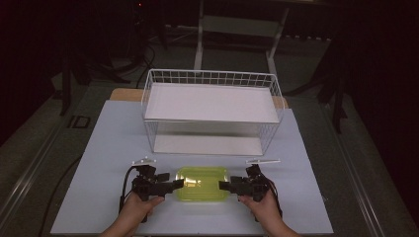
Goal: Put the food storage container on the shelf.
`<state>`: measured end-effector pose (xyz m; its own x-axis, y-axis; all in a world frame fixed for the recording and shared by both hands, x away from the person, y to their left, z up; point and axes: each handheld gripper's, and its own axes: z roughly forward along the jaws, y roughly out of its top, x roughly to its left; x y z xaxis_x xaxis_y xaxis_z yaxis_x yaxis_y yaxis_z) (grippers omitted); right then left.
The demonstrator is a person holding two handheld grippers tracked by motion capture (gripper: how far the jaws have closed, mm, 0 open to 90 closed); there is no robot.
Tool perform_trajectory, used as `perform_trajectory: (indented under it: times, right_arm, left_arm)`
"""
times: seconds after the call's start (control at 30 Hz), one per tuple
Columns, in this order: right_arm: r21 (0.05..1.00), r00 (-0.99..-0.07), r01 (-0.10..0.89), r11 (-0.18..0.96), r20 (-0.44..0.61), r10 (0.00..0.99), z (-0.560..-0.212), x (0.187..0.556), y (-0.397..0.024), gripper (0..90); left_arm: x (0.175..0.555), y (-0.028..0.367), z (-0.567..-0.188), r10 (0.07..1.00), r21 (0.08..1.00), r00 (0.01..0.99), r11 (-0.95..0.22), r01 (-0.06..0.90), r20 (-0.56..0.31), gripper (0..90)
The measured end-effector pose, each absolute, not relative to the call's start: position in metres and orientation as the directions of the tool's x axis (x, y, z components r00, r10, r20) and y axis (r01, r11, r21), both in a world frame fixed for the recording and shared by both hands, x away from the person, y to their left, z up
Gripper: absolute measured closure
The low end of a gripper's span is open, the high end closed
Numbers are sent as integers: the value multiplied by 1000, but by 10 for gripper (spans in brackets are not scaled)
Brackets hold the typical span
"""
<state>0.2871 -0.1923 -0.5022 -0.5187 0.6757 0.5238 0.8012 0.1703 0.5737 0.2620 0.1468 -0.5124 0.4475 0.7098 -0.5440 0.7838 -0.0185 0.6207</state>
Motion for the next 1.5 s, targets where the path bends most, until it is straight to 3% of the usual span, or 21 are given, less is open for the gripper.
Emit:
perform_trajectory:
  times: [0.03, 0.17, 0.2, 0.27, 0.37, 0.5, 1.0, 1.5]
  right_arm:
    - [555, -502, 816, 163, 539, 676, -503, 288, -193, 356]
    - [531, -474, 834, 149, 553, 685, -505, 289, -194, 440]
    - [530, -471, 835, 147, 551, 689, -505, 289, -194, 474]
    - [523, -467, 838, 154, 543, 698, -505, 288, -193, 561]
    - [516, -464, 842, 160, 538, 704, -505, 287, -192, 619]
    - [513, -474, 841, 174, 540, 696, -505, 286, -189, 682]
    - [519, -450, 843, 141, 538, 713, -492, 275, -186, 785]
    - [611, -482, 784, 110, 487, 728, -469, 283, -198, 794]
  left_arm:
    - [262, 147, -513, 713, 617, 443, -18, 787, -544, 327]
    - [263, 145, -515, 710, 609, 446, -29, 793, -546, 500]
    - [262, 144, -516, 701, 603, 454, -42, 797, -551, 500]
    - [262, 143, -517, 699, 593, 455, -54, 803, -552, 588]
    - [260, 141, -518, 700, 589, 451, -53, 806, -554, 656]
    - [258, 139, -517, 709, 601, 452, -50, 798, -541, 690]
    - [245, 137, -507, 711, 601, 446, -41, 798, -543, 787]
    - [260, 125, -486, 699, 659, 474, -6, 752, -536, 802]
